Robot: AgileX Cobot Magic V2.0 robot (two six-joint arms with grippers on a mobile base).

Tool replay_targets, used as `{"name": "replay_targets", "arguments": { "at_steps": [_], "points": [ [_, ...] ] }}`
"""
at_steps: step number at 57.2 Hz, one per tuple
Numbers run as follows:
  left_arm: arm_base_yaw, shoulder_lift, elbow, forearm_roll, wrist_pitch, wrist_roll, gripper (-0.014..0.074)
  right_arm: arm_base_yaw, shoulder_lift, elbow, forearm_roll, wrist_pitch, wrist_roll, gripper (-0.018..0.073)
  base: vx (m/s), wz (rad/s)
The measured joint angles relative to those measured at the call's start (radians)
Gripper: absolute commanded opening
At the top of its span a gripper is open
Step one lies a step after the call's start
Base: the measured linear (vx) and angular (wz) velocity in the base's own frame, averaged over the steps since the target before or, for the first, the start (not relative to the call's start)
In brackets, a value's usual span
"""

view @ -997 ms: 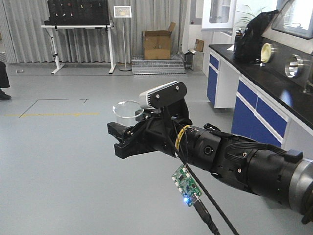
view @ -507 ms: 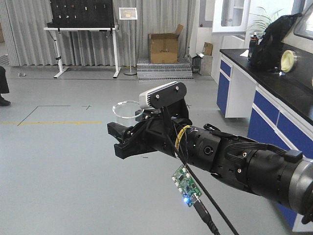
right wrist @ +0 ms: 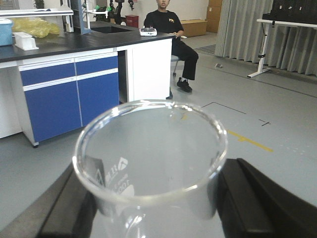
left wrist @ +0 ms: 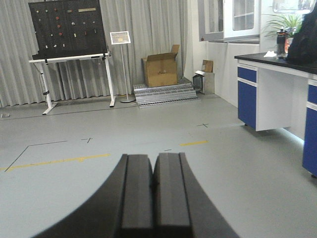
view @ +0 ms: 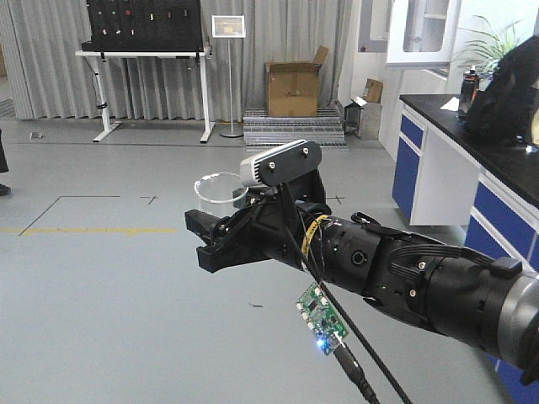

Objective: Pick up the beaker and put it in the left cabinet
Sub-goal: 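Drive the base away from the bench holding the beaker in the right gripper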

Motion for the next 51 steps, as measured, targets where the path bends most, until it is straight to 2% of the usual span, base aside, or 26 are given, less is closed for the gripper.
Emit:
{"name": "replay_targets", "arguments": {
  "at_steps": [51],
  "points": [
    [0.0,0.0,0.0,0.0,0.0,0.0,0.0001,0.001,0.0,0.0,0.0,0.0,0.0,0.0145,0.63,-0.01]
  ]
}}
